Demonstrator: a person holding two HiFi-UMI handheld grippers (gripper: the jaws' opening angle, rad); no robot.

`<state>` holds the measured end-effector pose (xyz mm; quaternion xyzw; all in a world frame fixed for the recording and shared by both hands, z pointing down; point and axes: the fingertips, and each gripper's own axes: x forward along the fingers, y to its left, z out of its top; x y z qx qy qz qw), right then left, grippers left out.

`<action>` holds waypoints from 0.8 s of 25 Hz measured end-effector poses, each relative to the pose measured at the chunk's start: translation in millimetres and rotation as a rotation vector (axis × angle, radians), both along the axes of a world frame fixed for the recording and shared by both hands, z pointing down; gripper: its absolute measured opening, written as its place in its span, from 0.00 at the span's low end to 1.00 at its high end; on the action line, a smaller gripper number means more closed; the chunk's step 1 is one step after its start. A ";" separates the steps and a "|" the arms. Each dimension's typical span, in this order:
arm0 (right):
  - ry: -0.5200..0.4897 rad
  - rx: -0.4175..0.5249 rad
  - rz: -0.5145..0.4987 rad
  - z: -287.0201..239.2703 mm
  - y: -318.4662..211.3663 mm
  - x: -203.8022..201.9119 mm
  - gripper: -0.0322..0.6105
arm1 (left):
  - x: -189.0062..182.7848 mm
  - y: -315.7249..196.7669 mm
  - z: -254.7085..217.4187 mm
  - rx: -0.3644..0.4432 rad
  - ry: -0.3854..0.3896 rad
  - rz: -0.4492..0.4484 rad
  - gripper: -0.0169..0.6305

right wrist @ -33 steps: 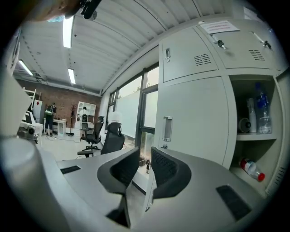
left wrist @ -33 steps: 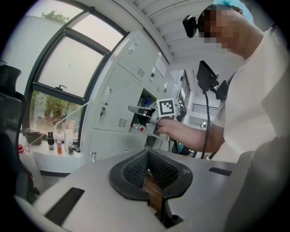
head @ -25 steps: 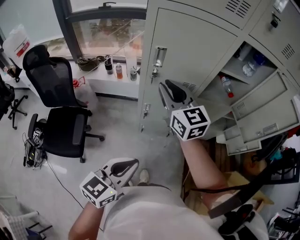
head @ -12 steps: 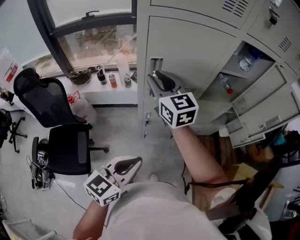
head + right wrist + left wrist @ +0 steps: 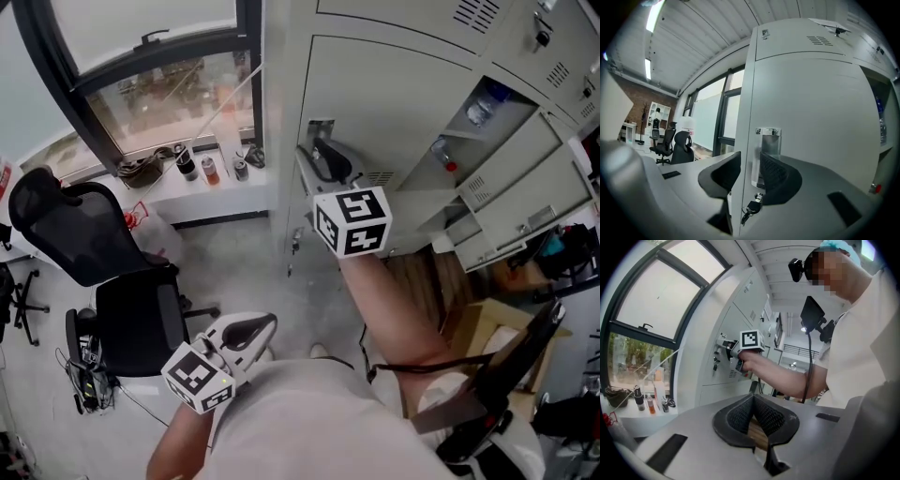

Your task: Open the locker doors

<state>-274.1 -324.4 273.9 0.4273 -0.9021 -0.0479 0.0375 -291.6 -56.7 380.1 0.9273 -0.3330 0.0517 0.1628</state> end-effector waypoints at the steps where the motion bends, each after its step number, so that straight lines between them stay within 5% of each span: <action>1: 0.002 0.000 0.012 0.9 0.1 0.1 0.19 | -2.9 0.7 0.8 0.000 0.000 0.013 0.04; 20: -0.031 -0.046 0.084 9.5 -5.6 -6.9 0.21 | -57.5 5.9 7.7 -0.003 0.017 0.107 0.04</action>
